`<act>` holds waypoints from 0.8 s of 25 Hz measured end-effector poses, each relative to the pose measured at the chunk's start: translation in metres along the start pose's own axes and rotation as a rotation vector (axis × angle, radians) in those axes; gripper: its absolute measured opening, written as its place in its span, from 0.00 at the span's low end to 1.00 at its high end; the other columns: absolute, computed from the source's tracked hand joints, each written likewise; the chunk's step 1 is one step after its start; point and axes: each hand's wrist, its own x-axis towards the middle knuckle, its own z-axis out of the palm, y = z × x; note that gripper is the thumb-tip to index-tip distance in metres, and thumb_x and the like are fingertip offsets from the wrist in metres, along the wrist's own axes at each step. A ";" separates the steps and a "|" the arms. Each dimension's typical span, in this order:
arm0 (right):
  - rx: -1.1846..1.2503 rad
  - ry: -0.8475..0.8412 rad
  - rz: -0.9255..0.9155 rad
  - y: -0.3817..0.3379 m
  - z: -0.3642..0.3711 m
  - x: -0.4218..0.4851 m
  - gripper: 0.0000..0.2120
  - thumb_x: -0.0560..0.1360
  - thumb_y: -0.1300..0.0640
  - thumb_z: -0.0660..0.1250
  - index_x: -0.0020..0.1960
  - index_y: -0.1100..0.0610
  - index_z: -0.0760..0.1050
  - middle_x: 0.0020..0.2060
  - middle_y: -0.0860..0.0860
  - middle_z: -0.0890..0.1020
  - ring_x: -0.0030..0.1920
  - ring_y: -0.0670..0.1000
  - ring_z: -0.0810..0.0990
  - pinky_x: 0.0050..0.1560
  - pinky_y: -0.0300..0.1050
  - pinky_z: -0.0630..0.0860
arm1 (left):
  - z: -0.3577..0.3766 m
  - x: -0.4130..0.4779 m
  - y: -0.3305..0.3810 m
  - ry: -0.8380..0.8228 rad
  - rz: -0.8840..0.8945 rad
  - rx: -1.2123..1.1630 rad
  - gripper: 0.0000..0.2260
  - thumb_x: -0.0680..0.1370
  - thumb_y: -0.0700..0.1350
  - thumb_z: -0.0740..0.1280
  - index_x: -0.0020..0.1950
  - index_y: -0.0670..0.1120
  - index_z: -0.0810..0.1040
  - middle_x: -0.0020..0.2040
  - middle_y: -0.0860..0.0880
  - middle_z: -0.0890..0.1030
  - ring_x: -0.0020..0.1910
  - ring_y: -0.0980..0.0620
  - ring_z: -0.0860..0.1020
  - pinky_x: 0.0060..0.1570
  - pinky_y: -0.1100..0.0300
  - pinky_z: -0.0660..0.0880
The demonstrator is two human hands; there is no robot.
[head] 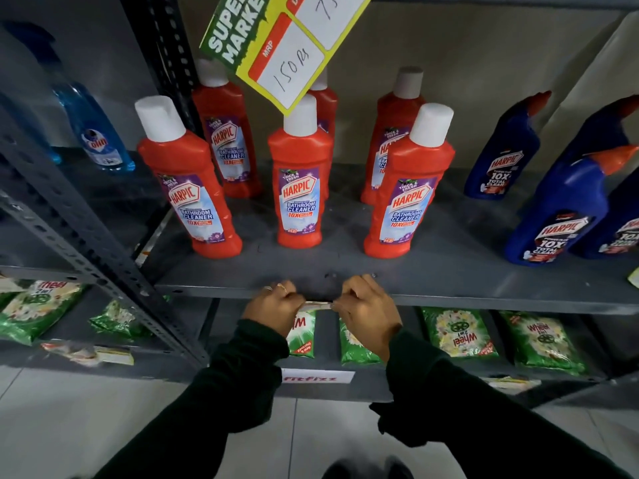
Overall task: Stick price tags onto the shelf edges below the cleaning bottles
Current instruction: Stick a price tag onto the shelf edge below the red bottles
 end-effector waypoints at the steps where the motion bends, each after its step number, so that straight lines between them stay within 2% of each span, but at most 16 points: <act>1: -0.014 0.019 0.012 0.000 0.002 0.001 0.08 0.60 0.69 0.76 0.30 0.62 0.77 0.33 0.57 0.79 0.38 0.54 0.67 0.29 0.46 0.76 | -0.003 -0.002 0.001 0.054 0.028 0.032 0.11 0.64 0.41 0.58 0.26 0.45 0.79 0.31 0.45 0.81 0.27 0.44 0.77 0.24 0.60 0.77; 3: -0.038 0.029 0.044 -0.001 0.007 0.001 0.10 0.58 0.70 0.77 0.29 0.63 0.76 0.35 0.58 0.80 0.40 0.55 0.66 0.30 0.47 0.77 | -0.009 -0.002 0.001 0.126 0.055 0.056 0.11 0.64 0.41 0.59 0.25 0.45 0.78 0.34 0.47 0.82 0.35 0.46 0.72 0.28 0.58 0.73; 6: -0.055 0.042 0.079 -0.005 0.010 0.005 0.11 0.56 0.69 0.79 0.28 0.64 0.76 0.35 0.59 0.80 0.40 0.55 0.66 0.31 0.46 0.77 | -0.014 0.003 0.003 0.177 0.041 0.062 0.10 0.64 0.43 0.61 0.24 0.45 0.78 0.37 0.49 0.84 0.39 0.49 0.68 0.32 0.57 0.67; 10: -0.080 0.039 0.130 -0.009 0.010 0.007 0.12 0.59 0.60 0.81 0.29 0.63 0.78 0.37 0.57 0.81 0.42 0.54 0.66 0.35 0.50 0.78 | -0.006 0.005 0.004 0.147 0.089 0.013 0.12 0.65 0.45 0.62 0.25 0.45 0.80 0.37 0.48 0.85 0.42 0.50 0.70 0.32 0.59 0.75; 12: -0.114 0.034 0.150 -0.011 0.011 0.007 0.12 0.59 0.60 0.81 0.30 0.62 0.78 0.37 0.57 0.81 0.42 0.55 0.67 0.35 0.50 0.77 | -0.004 0.007 0.006 0.093 0.103 0.006 0.11 0.65 0.45 0.62 0.25 0.45 0.80 0.36 0.48 0.86 0.40 0.49 0.75 0.31 0.60 0.76; 14: -0.135 0.048 0.174 -0.012 0.013 0.008 0.10 0.58 0.62 0.80 0.29 0.62 0.78 0.37 0.56 0.81 0.41 0.56 0.68 0.35 0.52 0.76 | -0.007 0.008 0.009 0.060 0.101 0.045 0.09 0.63 0.43 0.64 0.24 0.45 0.80 0.33 0.48 0.85 0.32 0.47 0.81 0.29 0.62 0.75; 16: -0.124 0.054 0.188 -0.013 0.012 0.008 0.10 0.57 0.63 0.80 0.29 0.61 0.78 0.37 0.56 0.81 0.42 0.56 0.68 0.36 0.53 0.74 | -0.007 0.009 0.010 0.094 0.111 0.081 0.08 0.62 0.42 0.65 0.24 0.44 0.80 0.30 0.48 0.84 0.27 0.48 0.81 0.27 0.63 0.76; 20: -0.127 0.056 0.156 -0.015 0.008 0.008 0.07 0.60 0.61 0.78 0.31 0.60 0.80 0.34 0.54 0.83 0.37 0.59 0.78 0.40 0.51 0.71 | -0.002 0.012 0.008 0.125 0.120 0.118 0.15 0.66 0.46 0.58 0.26 0.43 0.82 0.29 0.48 0.84 0.25 0.48 0.81 0.27 0.66 0.77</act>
